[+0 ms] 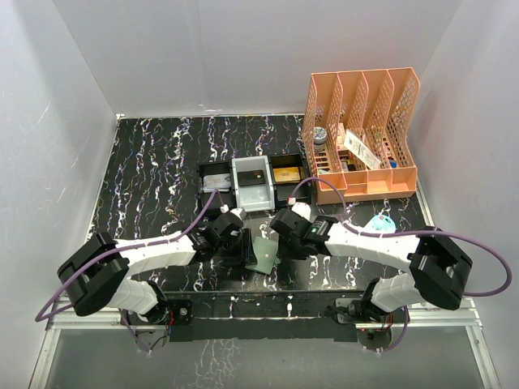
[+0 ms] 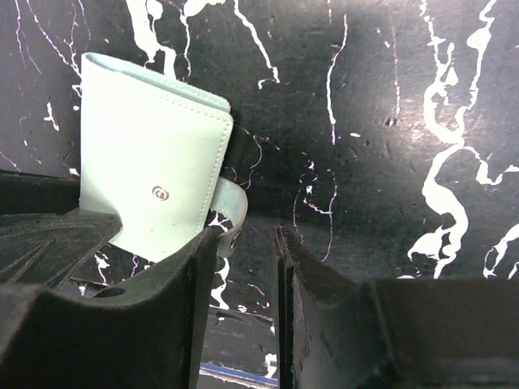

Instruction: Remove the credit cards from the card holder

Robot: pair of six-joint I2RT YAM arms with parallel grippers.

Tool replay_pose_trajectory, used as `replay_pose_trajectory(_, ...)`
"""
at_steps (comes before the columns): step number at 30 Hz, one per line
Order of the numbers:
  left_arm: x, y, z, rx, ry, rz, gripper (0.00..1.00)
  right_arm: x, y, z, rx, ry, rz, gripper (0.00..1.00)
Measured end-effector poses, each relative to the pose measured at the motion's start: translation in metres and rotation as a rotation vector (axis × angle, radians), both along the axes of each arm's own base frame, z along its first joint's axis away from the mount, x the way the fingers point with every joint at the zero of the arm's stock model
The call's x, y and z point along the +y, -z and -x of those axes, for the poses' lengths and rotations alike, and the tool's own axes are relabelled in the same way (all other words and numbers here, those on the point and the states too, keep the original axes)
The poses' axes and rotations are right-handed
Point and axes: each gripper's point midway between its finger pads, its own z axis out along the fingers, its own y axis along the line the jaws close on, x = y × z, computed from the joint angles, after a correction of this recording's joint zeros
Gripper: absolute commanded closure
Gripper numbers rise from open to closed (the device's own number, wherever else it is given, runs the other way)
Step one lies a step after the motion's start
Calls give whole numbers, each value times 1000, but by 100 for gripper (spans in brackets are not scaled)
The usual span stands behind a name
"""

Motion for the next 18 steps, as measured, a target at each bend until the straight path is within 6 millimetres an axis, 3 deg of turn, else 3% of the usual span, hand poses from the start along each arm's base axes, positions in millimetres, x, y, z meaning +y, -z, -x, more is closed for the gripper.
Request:
replay_pose_trajectory(14,4,-1,2,-6,13,-10,57,-14,3,0,57,52,-48,69)
replay_pose_trajectory(18,5,-1,3,-7,13,-10,57,-8,3,5,88,36,-88,62)
